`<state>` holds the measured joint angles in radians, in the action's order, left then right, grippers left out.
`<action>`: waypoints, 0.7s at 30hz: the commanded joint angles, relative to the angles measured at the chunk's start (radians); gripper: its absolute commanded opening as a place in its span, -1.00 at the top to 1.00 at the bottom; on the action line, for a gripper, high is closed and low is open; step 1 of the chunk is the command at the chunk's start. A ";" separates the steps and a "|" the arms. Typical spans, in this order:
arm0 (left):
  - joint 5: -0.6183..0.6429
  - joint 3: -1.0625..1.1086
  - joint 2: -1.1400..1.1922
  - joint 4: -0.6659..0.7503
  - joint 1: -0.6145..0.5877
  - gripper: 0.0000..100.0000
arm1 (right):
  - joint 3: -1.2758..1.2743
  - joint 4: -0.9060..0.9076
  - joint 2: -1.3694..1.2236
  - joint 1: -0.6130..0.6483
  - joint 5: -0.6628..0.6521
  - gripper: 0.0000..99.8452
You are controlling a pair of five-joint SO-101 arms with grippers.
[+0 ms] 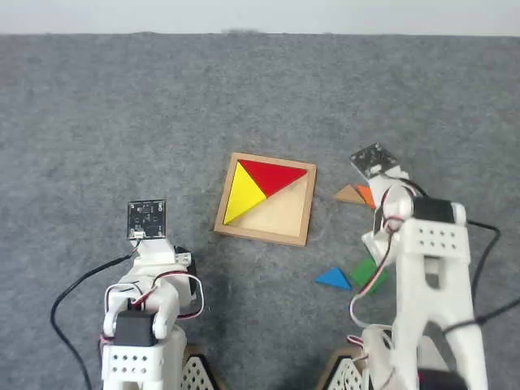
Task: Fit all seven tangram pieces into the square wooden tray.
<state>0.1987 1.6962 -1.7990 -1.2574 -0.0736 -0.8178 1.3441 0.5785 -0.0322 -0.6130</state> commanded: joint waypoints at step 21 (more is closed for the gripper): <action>-0.015 -0.013 -0.020 -0.005 -0.006 0.97 | -0.031 -0.081 -0.338 0.119 -0.150 0.53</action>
<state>0.1987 1.6962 -1.7990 -1.2574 -0.0736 -0.8500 1.2965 0.2424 0.1320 -0.7419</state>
